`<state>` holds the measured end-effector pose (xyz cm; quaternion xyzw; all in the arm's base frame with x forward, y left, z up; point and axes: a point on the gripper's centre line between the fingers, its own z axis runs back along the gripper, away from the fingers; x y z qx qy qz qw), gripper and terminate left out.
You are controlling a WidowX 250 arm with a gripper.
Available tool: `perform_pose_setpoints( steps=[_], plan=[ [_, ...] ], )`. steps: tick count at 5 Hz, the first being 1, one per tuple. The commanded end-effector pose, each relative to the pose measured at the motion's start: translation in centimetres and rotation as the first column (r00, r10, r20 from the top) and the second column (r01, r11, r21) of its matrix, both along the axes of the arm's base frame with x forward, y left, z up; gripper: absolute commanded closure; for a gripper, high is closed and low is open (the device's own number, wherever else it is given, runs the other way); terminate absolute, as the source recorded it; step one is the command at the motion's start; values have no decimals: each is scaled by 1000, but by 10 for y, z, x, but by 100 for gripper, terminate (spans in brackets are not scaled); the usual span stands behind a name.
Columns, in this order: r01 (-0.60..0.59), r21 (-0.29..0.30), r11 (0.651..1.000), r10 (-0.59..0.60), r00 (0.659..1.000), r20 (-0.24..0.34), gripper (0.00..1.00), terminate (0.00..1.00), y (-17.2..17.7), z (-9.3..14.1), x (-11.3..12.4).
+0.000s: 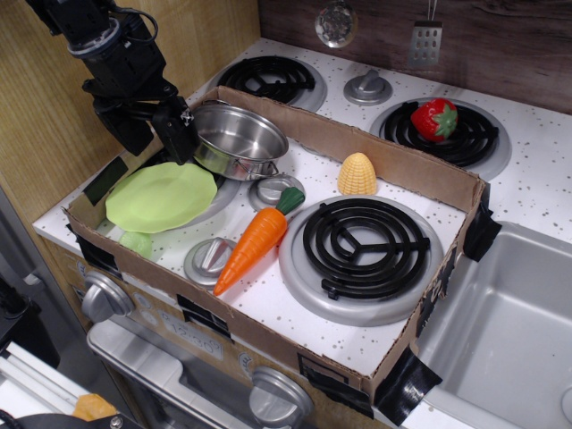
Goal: Put carrot on plate
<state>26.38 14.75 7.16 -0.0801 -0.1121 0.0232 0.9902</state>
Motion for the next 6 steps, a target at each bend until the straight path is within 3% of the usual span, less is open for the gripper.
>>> perform_pose_setpoints(
  steps=[1,3,4,6],
  plan=[
    [0,0,1000,0,1000,0,0,0,0,0,0],
    [-72,63,995,72,997,5,0,0,-43,21,-12],
    [-76,63,995,75,997,17,0,0,-66,24,-18],
    [-71,10,997,70,996,47,0,0,-98,-23,-15]
  ],
)
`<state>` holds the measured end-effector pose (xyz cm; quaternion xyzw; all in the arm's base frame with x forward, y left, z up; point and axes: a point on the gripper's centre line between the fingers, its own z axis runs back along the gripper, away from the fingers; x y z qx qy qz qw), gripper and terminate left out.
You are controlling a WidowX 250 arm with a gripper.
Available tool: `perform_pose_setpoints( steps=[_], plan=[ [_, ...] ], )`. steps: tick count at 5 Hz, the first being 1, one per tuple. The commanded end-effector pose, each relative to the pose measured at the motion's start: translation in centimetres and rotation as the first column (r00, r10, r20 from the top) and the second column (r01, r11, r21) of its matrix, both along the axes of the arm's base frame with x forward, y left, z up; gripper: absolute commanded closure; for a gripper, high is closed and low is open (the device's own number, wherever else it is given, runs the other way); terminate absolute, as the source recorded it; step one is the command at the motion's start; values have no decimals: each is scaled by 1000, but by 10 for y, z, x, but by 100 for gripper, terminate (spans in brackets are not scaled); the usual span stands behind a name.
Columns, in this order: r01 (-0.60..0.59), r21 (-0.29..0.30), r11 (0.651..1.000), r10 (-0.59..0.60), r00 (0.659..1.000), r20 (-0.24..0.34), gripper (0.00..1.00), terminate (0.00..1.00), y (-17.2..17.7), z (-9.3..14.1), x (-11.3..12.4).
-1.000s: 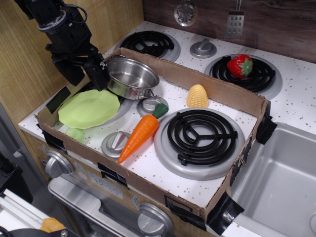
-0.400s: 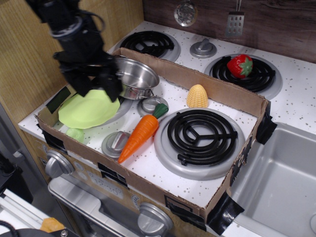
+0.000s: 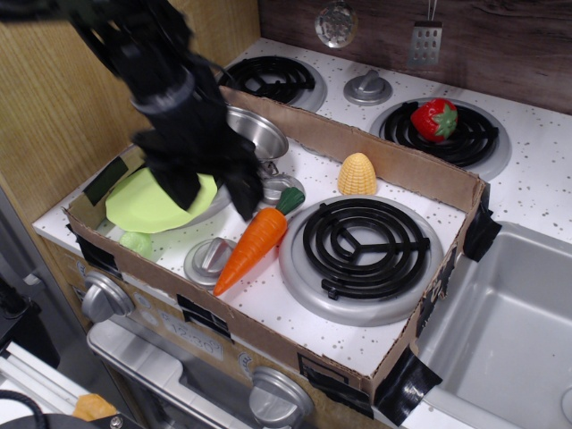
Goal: Put carrot on plate
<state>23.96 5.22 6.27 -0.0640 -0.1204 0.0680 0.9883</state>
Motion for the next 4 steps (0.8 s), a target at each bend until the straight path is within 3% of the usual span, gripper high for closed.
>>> perform_pose_setpoints(
  steps=[1,2,4],
  plan=[
    [146,36,989,-149,986,78,0,0,-3,-26,19],
    [164,61,985,-169,981,95,0,0,1,-30,25],
    [163,47,985,-167,981,102,0,0,2,-47,27]
  ],
)
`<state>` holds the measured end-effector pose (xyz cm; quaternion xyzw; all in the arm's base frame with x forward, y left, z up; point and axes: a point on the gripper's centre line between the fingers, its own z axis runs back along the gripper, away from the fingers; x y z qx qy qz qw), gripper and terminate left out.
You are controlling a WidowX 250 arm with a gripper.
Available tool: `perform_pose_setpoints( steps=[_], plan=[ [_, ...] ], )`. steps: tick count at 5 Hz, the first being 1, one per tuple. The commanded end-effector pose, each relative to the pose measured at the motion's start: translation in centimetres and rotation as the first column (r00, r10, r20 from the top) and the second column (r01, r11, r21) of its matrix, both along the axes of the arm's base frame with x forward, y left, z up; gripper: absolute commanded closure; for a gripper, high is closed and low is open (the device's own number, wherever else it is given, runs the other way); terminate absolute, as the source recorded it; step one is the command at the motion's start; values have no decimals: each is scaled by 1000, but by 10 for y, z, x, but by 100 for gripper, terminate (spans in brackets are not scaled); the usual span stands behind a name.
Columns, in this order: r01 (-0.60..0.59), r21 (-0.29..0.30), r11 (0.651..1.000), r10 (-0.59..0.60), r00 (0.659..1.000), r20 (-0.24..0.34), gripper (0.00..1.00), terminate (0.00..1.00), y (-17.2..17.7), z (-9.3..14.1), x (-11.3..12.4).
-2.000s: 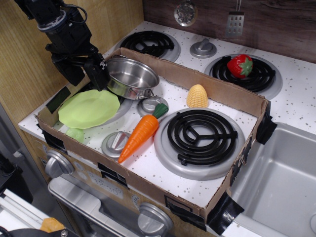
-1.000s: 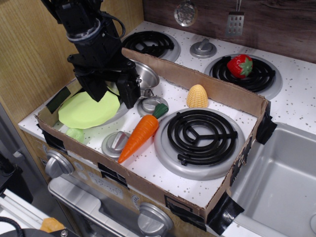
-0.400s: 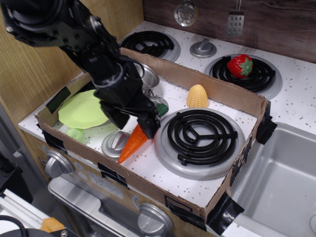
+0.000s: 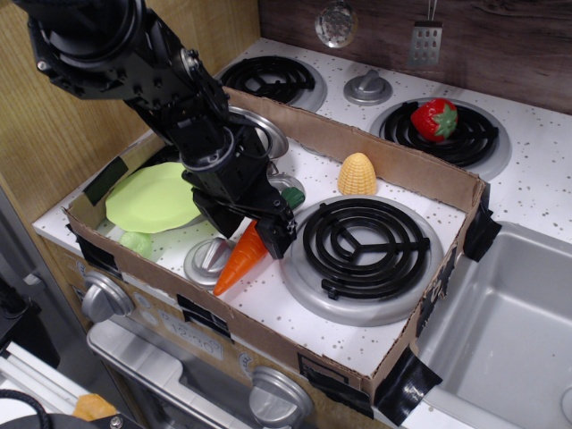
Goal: Put carrot on plate
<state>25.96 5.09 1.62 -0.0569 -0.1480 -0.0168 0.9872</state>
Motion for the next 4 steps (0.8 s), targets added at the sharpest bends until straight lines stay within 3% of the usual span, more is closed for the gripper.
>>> perform_pose_setpoints(
  steps=[1,3,4],
  plan=[
    [8,-16,1000,-8,999,45,100,0,3,-6,8],
    [-105,17,994,105,994,44,100,0,-10,23,0],
    [-136,-49,990,138,990,43,100,0,-18,47,-1]
  ],
)
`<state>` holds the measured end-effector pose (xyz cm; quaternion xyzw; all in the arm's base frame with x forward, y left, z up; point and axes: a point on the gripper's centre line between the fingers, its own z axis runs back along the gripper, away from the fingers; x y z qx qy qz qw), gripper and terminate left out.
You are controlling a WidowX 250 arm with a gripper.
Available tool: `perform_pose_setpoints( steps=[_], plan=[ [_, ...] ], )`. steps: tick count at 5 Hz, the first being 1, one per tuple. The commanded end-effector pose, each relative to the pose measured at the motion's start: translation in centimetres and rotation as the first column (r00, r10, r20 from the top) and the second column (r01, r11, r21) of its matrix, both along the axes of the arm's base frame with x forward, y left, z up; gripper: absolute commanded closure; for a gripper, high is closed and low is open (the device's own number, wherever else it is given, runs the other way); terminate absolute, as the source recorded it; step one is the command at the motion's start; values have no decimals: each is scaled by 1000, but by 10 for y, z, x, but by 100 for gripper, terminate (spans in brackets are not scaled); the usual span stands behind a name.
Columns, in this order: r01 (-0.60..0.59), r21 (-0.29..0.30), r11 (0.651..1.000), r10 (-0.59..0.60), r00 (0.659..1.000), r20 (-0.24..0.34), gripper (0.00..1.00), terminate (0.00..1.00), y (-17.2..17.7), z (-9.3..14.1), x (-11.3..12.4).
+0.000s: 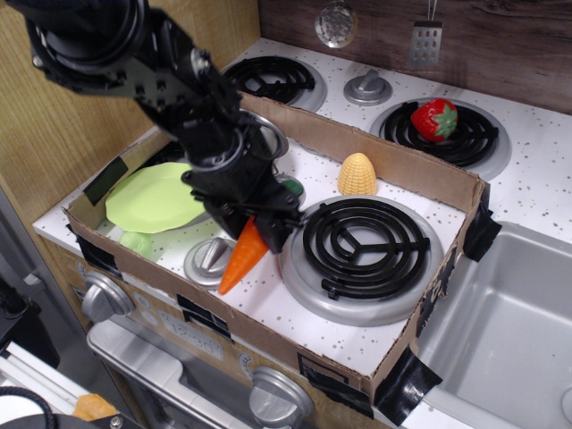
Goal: Put carrot on plate
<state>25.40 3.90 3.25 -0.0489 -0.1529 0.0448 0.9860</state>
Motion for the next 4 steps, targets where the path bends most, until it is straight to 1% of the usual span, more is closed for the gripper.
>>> perform_pose_setpoints(
  steps=[1,2,3,4],
  plan=[
    [7,18,1000,-7,999,51,100,0,7,47,6],
    [-13,56,998,11,999,50,100,0,34,55,5],
    [-66,58,996,66,998,3,100,0,62,63,2],
    [-298,111,948,305,951,-51,100,0,87,65,-8]
  ],
)
